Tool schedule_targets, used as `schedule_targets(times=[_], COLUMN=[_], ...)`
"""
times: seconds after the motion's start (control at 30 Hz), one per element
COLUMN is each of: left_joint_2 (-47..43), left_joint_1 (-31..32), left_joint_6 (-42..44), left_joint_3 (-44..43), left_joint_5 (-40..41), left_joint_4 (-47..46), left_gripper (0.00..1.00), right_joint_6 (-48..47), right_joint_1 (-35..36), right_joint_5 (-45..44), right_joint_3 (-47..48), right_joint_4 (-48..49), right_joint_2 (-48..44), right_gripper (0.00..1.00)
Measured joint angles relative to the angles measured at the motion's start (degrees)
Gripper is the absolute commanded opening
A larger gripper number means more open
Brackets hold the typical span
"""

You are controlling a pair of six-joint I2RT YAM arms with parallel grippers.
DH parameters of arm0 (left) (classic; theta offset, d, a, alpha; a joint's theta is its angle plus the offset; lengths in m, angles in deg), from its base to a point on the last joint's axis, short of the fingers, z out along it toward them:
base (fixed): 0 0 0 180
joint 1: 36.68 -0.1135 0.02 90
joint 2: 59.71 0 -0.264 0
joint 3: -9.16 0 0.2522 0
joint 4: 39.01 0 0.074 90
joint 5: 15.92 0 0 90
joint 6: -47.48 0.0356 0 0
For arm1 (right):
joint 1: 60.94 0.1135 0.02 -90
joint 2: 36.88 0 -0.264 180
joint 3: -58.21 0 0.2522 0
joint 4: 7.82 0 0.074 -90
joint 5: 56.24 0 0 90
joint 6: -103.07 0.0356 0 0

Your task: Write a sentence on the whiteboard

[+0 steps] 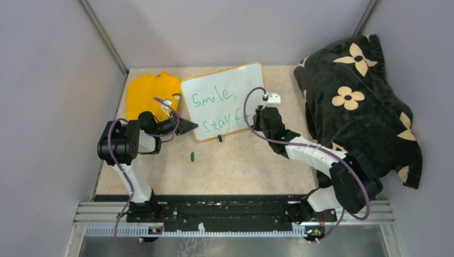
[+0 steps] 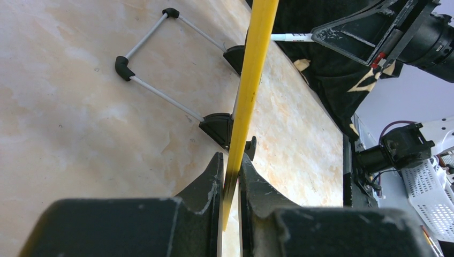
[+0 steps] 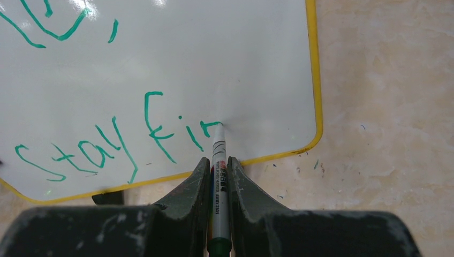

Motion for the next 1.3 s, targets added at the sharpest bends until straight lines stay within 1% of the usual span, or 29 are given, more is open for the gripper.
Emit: schedule_targets(times=[0.5, 0.67, 0.8, 1.03, 1.3], left_joint_2=[0.0, 0.0, 0.0, 0.0, 0.0], left_joint_1=[0.0, 0.0, 0.0, 0.0, 0.0], left_joint_6=[0.2, 0.2, 0.2, 0.2, 0.2], left_joint_3=[-0.2, -0.2, -0.2, -0.2, -0.2], left_joint_5=[-0.1, -0.1, -0.1, -0.1, -0.1], left_joint_4=[0.1, 0.1, 0.1, 0.1, 0.2], left_gripper=[0.0, 0.0, 0.0, 0.0, 0.0], right_joint_6=[0.9, 0.9, 0.9, 1.3, 1.3], right_joint_1=[-0.3, -0.4, -1.1, -4.4, -5.2], right_joint_5=[0.0, -0.3, -0.7, -0.6, 0.0], right_joint_3=[-2.5, -2.4, -1.7, 0.5, 2.6], right_joint_4=[-0.3, -1.0, -1.7, -1.7, -1.3], right_joint_2=[-1.2, -4.4, -6.3, -6.3, -5.1], right_gripper=[0.0, 0.0, 0.0, 0.0, 0.0])
